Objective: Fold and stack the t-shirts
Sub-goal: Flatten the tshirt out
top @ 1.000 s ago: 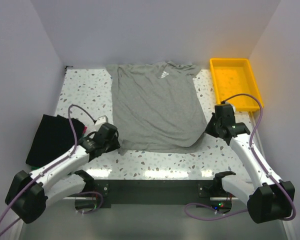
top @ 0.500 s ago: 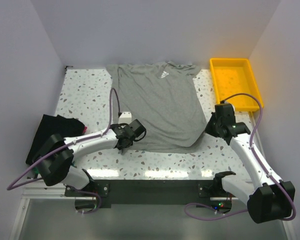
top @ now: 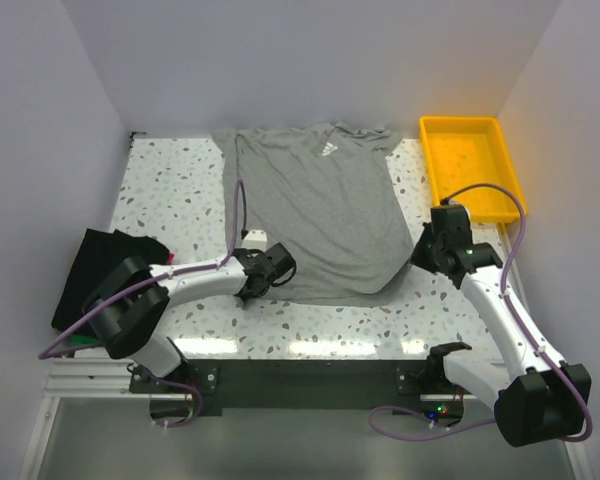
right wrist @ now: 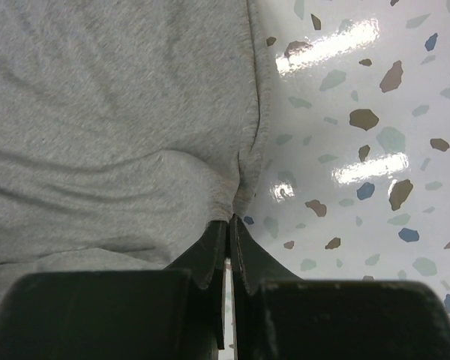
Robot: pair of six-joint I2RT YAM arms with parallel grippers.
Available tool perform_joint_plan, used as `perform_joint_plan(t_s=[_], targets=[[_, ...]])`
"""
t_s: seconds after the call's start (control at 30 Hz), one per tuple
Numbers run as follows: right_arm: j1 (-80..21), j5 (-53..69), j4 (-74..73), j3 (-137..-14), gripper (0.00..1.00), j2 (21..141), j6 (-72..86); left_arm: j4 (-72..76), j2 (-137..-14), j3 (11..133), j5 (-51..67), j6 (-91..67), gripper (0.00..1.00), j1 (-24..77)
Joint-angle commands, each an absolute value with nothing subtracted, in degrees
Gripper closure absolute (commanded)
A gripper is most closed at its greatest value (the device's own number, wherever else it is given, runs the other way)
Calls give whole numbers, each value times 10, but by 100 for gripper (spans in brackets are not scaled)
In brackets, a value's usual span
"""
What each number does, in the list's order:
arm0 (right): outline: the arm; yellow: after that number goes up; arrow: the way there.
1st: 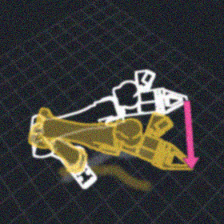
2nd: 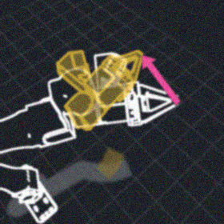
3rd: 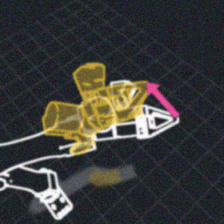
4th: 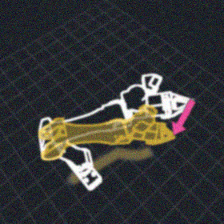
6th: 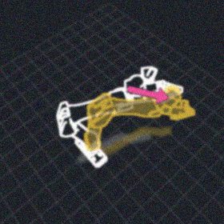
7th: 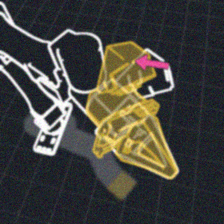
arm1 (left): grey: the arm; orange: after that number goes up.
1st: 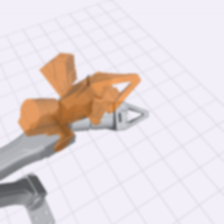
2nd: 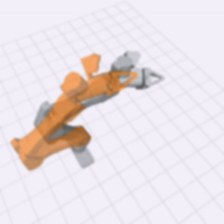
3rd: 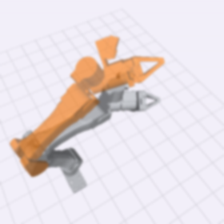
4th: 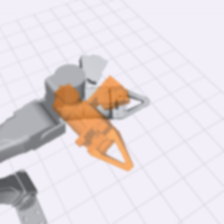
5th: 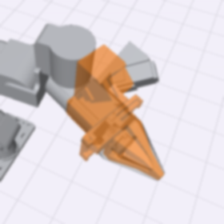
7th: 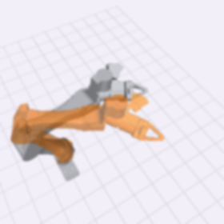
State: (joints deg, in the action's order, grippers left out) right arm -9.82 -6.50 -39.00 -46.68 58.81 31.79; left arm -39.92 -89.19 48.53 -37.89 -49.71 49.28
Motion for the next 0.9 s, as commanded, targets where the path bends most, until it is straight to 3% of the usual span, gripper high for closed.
perform_joint_plan(t_s=[0.0, 0.07, 0.1, 0.13, 0.17, 0.4, 0.87], targets=[[-97, -83, -398, -497, 100, 583, 301, -400, -896, 502, -416, -494, 75, 493], [-98, -91, -405, -503, 100, 584, 295, -403, -889, 504, -417, -493, 82, 489], [-98, -97, -408, -507, 100, 585, 291, -414, -885, 504, -420, -495, 93, 486], [-97, -108, -412, -512, 100, 589, 282, -419, -879, 504, -421, -496, 99, 483], [-98, -117, -425, -527, 100, 591, 279, -425, -864, 508, -423, -496, 100, 474], [-98, -194, -486, -604, 100, 622, 243, -521, -755, 552, -432, -492, 100, 423], [-98, -175, -597, -699, 100, 609, 245, -693, -599, 670, -447, -541, 100, 388]])
